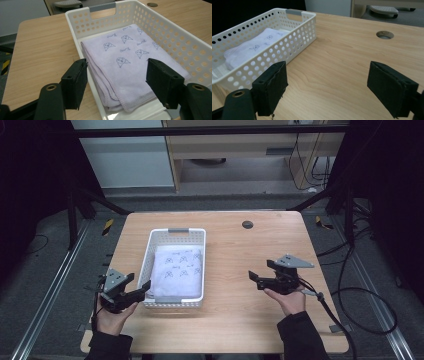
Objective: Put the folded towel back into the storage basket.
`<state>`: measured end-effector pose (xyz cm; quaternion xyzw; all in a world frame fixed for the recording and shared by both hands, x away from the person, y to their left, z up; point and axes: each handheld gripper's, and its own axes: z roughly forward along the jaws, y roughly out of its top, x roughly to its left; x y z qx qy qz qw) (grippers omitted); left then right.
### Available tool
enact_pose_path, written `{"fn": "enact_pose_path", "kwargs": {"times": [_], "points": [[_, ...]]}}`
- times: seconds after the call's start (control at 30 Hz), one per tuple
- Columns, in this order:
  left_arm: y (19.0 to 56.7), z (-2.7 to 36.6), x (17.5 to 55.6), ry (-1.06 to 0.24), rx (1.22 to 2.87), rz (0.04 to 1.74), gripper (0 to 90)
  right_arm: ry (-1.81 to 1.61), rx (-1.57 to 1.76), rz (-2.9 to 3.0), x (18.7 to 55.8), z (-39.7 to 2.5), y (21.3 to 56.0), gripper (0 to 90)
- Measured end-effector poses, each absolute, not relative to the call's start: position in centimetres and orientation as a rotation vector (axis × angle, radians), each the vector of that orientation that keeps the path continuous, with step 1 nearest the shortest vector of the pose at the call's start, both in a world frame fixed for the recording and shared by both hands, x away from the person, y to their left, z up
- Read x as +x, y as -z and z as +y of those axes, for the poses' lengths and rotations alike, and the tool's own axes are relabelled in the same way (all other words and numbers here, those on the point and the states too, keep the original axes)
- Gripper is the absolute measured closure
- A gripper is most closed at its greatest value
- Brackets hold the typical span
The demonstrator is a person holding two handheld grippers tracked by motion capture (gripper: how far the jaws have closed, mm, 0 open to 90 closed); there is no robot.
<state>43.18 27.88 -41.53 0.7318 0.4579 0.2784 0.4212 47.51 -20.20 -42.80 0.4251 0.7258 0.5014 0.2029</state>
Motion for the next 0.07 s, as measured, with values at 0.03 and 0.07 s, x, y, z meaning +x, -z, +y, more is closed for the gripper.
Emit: {"fn": "enact_pose_path", "kwargs": {"times": [0.03,0.07], "points": [[41.65,28.15,42.97,-0.702,1.831,1.151,32.0,-1.398,1.189,2.018,47.24,-20.74,43.04,16.0],[41.73,28.32,42.83,-0.708,1.825,1.153,31.8,-1.394,1.195,2.015,47.01,-21.15,43.19,15.9]]}}
